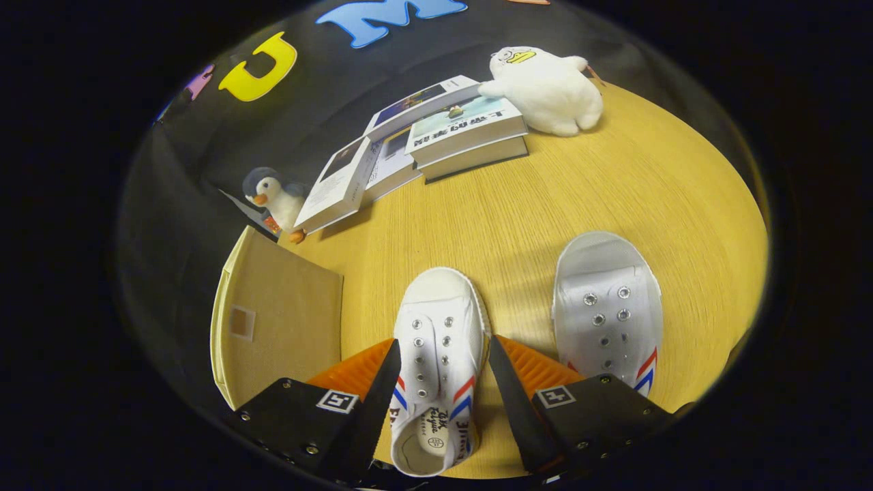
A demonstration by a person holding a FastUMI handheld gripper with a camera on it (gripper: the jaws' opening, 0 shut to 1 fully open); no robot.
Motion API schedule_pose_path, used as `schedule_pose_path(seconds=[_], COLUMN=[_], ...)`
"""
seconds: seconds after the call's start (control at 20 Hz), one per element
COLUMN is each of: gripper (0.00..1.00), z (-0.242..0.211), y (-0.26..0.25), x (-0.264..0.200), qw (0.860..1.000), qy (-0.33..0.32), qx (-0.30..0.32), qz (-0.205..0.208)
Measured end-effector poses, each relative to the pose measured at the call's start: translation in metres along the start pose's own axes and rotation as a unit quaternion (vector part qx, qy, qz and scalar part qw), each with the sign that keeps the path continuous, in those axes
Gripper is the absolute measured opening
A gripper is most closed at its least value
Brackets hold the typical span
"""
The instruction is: Open the storage box then place both shoes into the box .Put the left shoe in first, then the right shoe, with the right side of both shoes facing outward in a uniform manner.
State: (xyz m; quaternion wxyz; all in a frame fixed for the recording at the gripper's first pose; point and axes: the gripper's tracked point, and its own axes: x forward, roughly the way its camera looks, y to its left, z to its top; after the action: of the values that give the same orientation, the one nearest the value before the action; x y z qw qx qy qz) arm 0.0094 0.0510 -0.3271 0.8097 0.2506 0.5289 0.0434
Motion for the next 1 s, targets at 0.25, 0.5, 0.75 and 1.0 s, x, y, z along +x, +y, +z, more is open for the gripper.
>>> schedule_pose_path(seconds=[0.25,0.5,0.75,1.0], gripper=[0.7,0.49,0.01,0.01], z=[-0.021,-0.025,-0.024,-0.013], y=[-0.007,-0.017,-0.021,0.004], x=[0.007,0.01,0.002,-0.016], qw=[0.999,0.999,0.997,0.997], qy=[0.034,0.038,0.043,0.044], qx=[0.001,0.013,0.053,0.069], qz=[-0.013,-0.033,-0.034,-0.002])
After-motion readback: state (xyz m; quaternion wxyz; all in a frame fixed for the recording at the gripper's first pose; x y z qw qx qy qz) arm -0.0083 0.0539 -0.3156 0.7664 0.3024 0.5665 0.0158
